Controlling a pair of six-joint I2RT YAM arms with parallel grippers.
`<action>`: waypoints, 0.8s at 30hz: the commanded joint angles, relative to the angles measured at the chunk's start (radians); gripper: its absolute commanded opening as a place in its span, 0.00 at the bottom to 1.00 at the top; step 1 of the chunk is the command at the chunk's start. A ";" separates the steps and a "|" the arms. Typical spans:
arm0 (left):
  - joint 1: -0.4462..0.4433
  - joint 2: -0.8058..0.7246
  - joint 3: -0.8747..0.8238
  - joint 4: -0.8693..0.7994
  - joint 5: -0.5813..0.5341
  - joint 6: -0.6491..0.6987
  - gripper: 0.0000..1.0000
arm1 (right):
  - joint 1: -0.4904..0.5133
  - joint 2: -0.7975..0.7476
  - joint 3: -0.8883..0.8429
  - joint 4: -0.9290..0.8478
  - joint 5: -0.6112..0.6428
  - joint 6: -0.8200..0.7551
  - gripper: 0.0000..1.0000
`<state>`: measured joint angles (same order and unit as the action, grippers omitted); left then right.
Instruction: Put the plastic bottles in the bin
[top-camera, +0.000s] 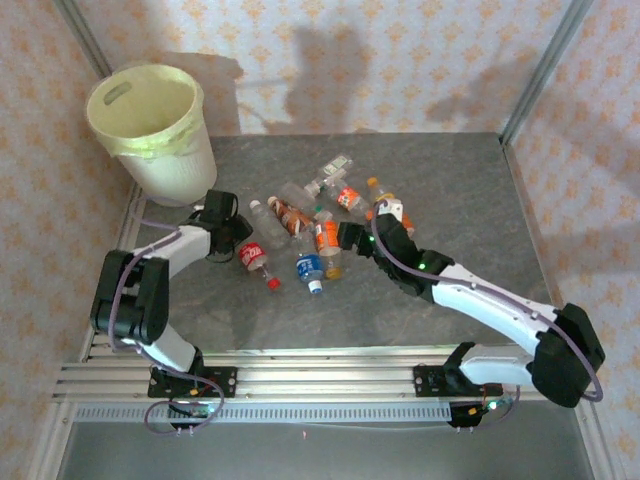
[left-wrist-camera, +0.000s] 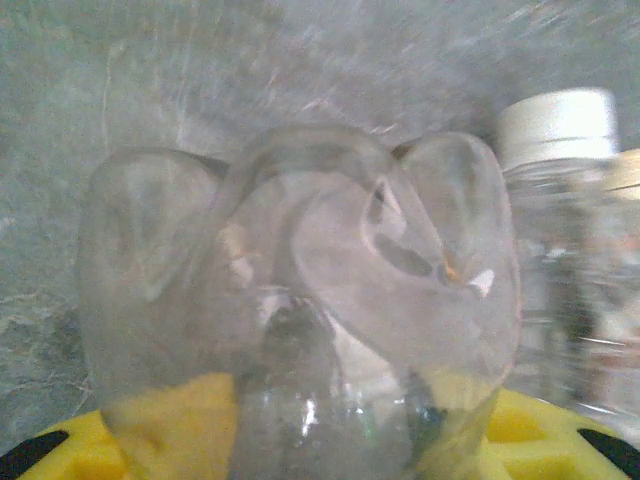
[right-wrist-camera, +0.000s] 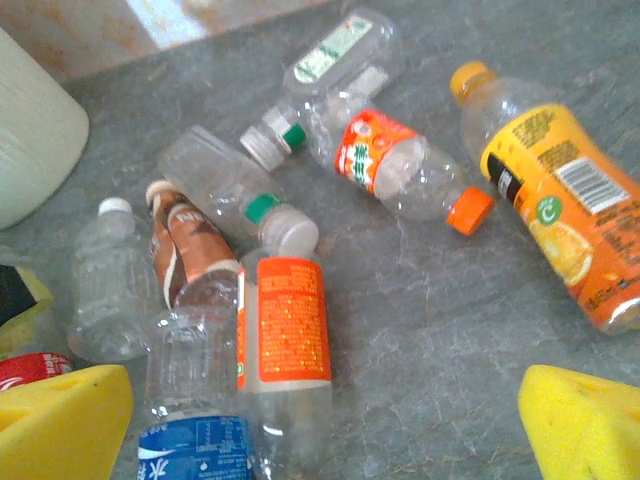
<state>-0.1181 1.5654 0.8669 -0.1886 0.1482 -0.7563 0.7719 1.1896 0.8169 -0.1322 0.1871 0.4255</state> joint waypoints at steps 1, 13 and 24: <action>-0.006 -0.129 0.020 -0.032 -0.049 0.080 0.40 | 0.004 -0.055 -0.004 0.023 0.071 -0.035 0.99; -0.005 -0.406 0.225 -0.142 -0.042 0.265 0.39 | 0.004 -0.117 0.004 0.178 -0.011 -0.168 0.99; -0.003 -0.335 0.584 -0.109 -0.168 0.416 0.38 | 0.004 -0.093 0.053 0.249 -0.035 -0.184 0.99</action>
<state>-0.1181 1.2041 1.3590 -0.3031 0.0772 -0.4339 0.7719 1.0931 0.8291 0.0669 0.1566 0.2516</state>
